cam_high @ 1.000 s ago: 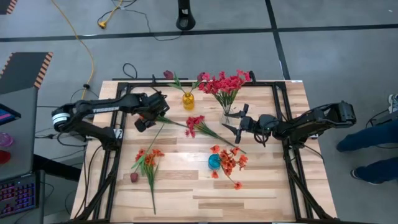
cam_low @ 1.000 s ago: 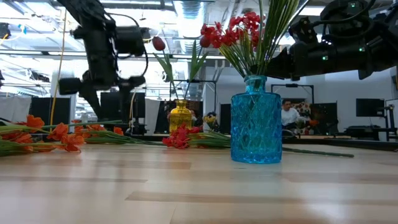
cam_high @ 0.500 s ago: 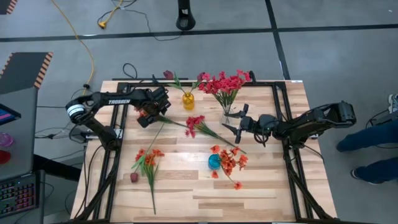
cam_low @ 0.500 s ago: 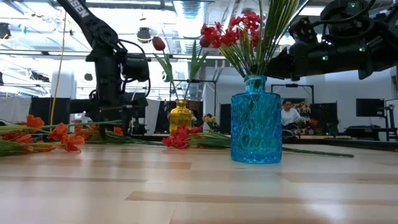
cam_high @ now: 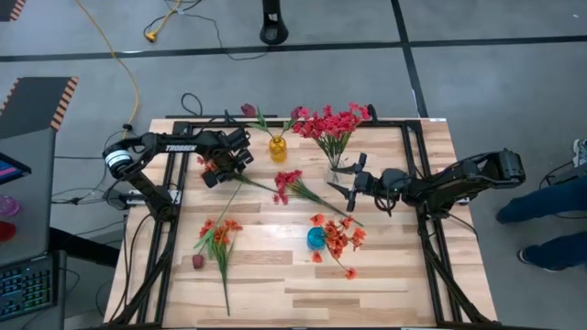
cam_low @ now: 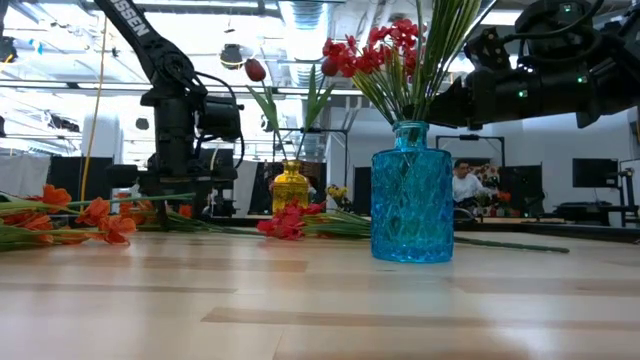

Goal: Sort flowers into vase by color
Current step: Put the top orange flowers into the blue vase

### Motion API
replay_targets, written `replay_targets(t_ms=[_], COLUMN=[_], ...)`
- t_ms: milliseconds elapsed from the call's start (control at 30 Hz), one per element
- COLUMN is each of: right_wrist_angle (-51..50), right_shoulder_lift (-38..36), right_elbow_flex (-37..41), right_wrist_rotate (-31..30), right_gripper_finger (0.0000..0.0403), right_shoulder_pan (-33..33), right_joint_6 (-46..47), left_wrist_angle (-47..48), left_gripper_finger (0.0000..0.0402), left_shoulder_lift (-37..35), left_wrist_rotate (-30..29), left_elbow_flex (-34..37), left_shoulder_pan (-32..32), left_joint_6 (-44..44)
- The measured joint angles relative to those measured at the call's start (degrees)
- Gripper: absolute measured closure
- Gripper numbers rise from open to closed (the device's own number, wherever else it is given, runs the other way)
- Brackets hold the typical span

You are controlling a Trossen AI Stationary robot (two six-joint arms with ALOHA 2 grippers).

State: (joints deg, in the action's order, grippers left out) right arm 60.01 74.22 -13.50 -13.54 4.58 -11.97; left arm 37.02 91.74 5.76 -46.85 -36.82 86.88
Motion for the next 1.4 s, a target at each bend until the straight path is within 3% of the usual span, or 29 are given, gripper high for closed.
replay_targets(t_ms=[300, 533, 833, 1400], right_wrist_angle=[0.0, 0.0, -1.8, -3.0], right_shoulder_lift=[0.0, 0.0, 0.0, 0.0], right_elbow_flex=[0.0, 0.0, 0.0, 0.0], right_wrist_rotate=[0.0, 0.0, 0.0, 0.0], right_gripper_finger=[0.0168, 0.0168, 0.0168, 0.0168], right_shoulder_pan=[0.0, 0.0, 0.0, 0.0], right_joint_6=[0.1, 0.1, 0.1, 0.0], left_wrist_angle=[0.1, -0.4, -1.3, -0.7], left_gripper_finger=[0.0340, 0.0393, 0.0394, 0.0394], left_shoulder_lift=[0.0, 0.0, -2.6, -28.1], left_wrist_rotate=[-0.1, -0.1, -2.8, -21.2], left_elbow_flex=[0.1, 0.1, 0.2, 0.1], left_shoulder_pan=[0.1, 0.1, 0.2, 4.1], left_joint_6=[-4.7, -6.4, -10.8, -17.5])
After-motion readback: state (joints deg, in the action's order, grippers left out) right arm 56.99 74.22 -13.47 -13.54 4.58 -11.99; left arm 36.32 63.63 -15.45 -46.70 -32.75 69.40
